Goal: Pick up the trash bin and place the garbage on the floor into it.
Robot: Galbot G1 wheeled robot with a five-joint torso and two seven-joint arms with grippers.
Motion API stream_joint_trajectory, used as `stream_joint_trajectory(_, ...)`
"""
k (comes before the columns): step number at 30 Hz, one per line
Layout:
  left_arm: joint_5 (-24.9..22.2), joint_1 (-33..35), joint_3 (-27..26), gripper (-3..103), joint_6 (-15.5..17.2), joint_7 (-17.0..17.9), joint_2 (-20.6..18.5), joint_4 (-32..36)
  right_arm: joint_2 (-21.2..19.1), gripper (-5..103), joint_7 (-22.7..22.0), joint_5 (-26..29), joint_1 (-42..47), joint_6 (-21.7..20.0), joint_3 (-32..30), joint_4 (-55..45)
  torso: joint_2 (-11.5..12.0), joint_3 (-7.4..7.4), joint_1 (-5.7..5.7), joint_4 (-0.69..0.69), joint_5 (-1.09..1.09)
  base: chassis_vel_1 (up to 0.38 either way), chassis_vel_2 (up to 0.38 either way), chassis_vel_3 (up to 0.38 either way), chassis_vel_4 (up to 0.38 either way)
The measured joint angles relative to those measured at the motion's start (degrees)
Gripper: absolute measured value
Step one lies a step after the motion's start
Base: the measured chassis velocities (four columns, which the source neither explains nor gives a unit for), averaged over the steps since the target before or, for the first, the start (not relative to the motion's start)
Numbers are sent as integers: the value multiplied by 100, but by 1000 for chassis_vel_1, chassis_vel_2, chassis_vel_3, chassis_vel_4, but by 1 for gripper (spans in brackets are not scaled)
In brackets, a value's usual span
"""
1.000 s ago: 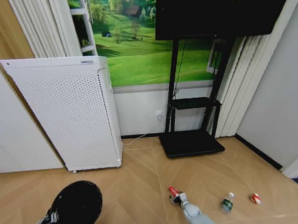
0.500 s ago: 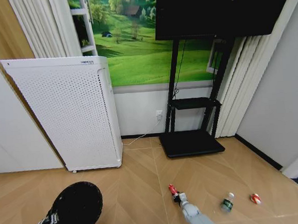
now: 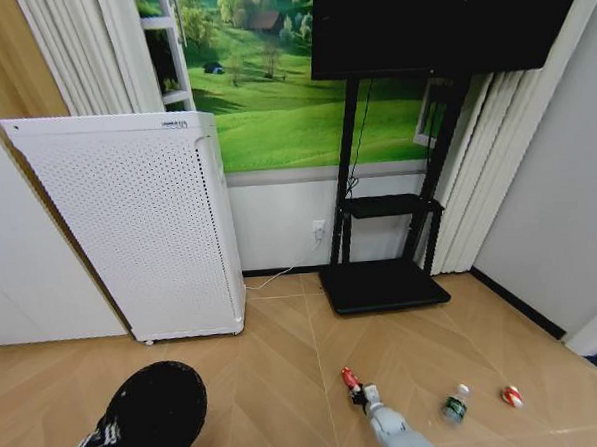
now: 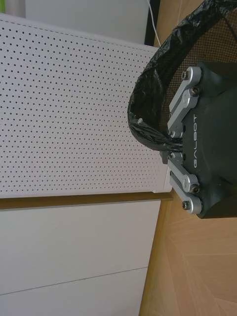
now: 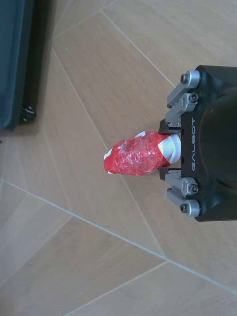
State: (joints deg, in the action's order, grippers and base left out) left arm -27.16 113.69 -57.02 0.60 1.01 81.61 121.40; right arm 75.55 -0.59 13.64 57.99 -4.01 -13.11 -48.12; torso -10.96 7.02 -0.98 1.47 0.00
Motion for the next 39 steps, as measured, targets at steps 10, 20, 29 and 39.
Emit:
stream_joint_trajectory(10,-567,-332,327,7,353,205,-530,-337,-801,33,502,1038,1386,313,-367,-2094,0,0,0,3,3,0,0,0,0)
stream_joint_trajectory(20,-1293,-1606,1328,7,511,282,-1853,-1327,-1800,33,864,1639,3102,444,-1320,-4959,0,0,0,0,-2,0,0,0,0)
stream_joint_trajectory(29,-1659,-3140,2780,7,392,-127,-2585,-2632,-1720,31,371,1493,3559,241,-1271,-6177,0,1,-1,4,-2,0,0,0,0)
stream_joint_trajectory(39,-1485,-4435,4584,7,250,-523,-2617,-3208,-1986,31,660,1299,3669,456,-480,-6966,0,1,-1,-3,-1,0,0,0,0)
